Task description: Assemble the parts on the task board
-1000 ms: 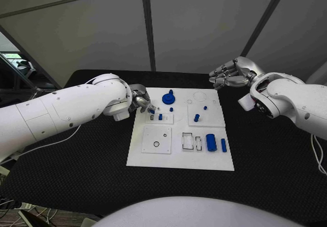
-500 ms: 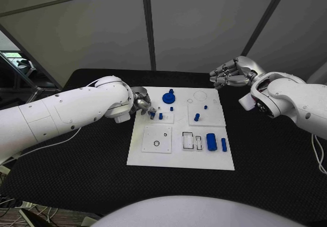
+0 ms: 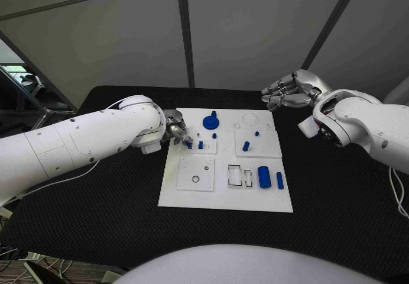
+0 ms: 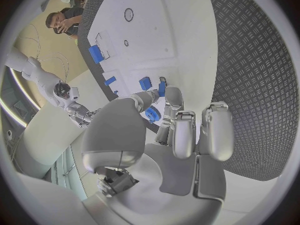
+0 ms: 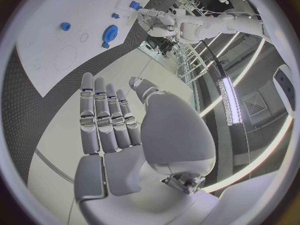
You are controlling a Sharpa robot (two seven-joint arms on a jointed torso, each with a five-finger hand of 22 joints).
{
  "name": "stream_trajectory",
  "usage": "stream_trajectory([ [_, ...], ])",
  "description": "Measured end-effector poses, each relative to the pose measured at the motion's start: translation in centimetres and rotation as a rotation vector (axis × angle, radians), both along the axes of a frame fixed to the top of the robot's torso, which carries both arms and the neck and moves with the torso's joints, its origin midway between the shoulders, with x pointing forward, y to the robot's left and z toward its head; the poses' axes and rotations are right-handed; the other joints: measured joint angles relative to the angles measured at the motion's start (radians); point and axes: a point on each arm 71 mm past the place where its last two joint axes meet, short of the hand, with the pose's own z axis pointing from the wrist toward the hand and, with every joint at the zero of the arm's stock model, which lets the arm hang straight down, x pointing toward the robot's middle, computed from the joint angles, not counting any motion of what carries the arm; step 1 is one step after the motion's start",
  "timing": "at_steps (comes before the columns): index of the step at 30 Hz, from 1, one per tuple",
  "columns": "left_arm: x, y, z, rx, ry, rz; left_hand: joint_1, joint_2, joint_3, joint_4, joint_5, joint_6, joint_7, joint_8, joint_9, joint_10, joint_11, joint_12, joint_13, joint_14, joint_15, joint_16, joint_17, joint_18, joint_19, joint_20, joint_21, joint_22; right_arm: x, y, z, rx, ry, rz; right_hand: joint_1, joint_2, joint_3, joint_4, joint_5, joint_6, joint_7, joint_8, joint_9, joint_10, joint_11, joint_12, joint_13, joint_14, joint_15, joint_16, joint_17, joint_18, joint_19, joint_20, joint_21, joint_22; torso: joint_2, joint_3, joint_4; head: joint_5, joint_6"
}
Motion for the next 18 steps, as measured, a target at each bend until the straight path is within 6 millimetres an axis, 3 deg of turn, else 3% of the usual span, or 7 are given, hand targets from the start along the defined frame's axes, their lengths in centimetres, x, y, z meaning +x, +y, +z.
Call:
stream_trajectory([
  [18,-0.08,-0.12,-0.22,0.017,0.019,-0.025,-0.002,-0.002,0.007,-0.007,-0.001,0.0,0.0,-0.002,0.003,0.014,-0.007,0.0,-0.003,0.0,0.0,0.0,0.0,0.0,0.0,0.0,0.0,0.0,0.03,0.13,-0.02,0.0,0.001,0.002,0.0,0.0,0.0,0.0,0.0,0.0,0.0,0.0,0.0,0.0,0.0,0.0,0.0,0.0,0.0,0.0,0.0,0.0,0.0,0.0,0.0,0.0,0.0,0.0002,0.0004,-0.001,-0.002],
])
